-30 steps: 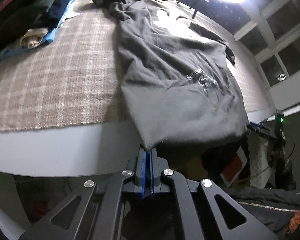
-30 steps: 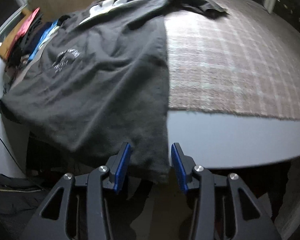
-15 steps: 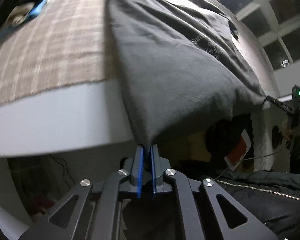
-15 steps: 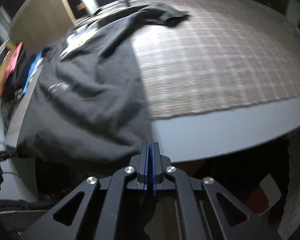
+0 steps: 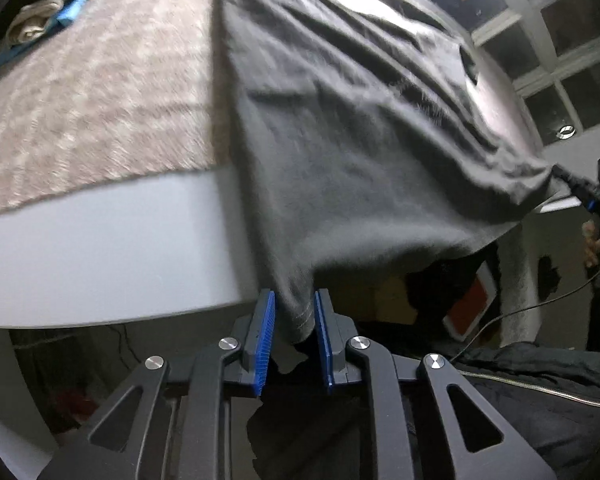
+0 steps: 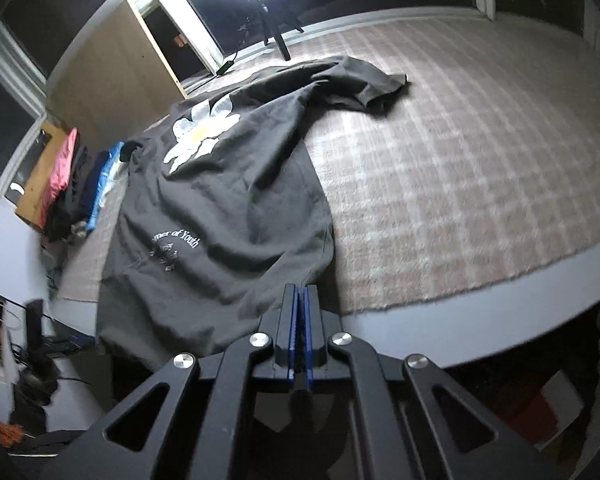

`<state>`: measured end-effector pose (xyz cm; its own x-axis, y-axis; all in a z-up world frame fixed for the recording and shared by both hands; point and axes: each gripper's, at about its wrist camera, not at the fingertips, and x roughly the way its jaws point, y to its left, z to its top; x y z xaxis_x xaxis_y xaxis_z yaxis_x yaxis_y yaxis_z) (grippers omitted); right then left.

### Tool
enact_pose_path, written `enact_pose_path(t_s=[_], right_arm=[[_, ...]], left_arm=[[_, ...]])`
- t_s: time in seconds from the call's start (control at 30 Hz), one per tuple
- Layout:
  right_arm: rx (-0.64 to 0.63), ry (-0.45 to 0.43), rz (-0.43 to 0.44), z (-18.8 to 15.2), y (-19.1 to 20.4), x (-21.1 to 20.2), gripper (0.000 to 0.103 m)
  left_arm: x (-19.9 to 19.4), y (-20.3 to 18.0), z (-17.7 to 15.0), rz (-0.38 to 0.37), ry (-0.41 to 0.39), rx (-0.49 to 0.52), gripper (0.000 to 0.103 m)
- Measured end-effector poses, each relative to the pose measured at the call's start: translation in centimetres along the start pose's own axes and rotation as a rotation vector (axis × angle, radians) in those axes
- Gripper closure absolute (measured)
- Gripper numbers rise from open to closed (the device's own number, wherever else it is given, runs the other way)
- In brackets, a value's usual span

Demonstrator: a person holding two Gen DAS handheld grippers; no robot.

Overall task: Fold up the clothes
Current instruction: 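Pull the hem with both grippers to stretch the sweatshirt flat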

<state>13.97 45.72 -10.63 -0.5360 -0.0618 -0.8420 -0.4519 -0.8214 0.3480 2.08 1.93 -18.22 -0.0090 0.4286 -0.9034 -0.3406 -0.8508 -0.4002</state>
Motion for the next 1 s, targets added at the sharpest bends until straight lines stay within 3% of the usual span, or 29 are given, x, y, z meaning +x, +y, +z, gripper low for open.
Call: enact_pose_path(t_s=[0.2,0.43,0.5,0.53,0.6,0.63,0.77,1.0], right_arm=[[-0.014,0.033,-0.04,-0.5,-0.2,0.9,0.1],[-0.016,0.07,-0.048,-1.5,-0.4,2.3,0.1],[-0.02,0.067,-0.054,-1.6,-0.4,2.3,0.1],[-0.021,0.066,-0.054,-1.7,-0.4,2.2,0.1],[-0.015,0.051,-0.064,-1.7,-1.0,1.9,0.1],[-0.012,0.043,-0.069,-1.7,-1.2,1.7,0.1],[0.034,0.044,-0.145,-1.4,-3.6,2.1,0.1],[-0.02,0.072,-0.177,-0.7,-3.2,3.9,0.1]], left_arm=[[0.0,0.9,-0.4,-0.003,0.045,-0.058,0.077],[2.2,-1.1,0.1,0.062,0.103,-0.014,0.076],[2.6,-1.4,0.1,0.067,0.11,-0.005,0.08],[2.8,-1.5,0.1,0.07,0.114,-0.001,0.087],[2.9,-1.8,0.1,0.061,0.119,0.008,0.088],[2.9,-1.9,0.0,0.052,0.12,0.007,0.087],[2.9,-1.8,-0.5,0.034,0.127,-0.004,0.066],[3.8,-1.5,-0.2,0.031,0.13,-0.046,0.061]])
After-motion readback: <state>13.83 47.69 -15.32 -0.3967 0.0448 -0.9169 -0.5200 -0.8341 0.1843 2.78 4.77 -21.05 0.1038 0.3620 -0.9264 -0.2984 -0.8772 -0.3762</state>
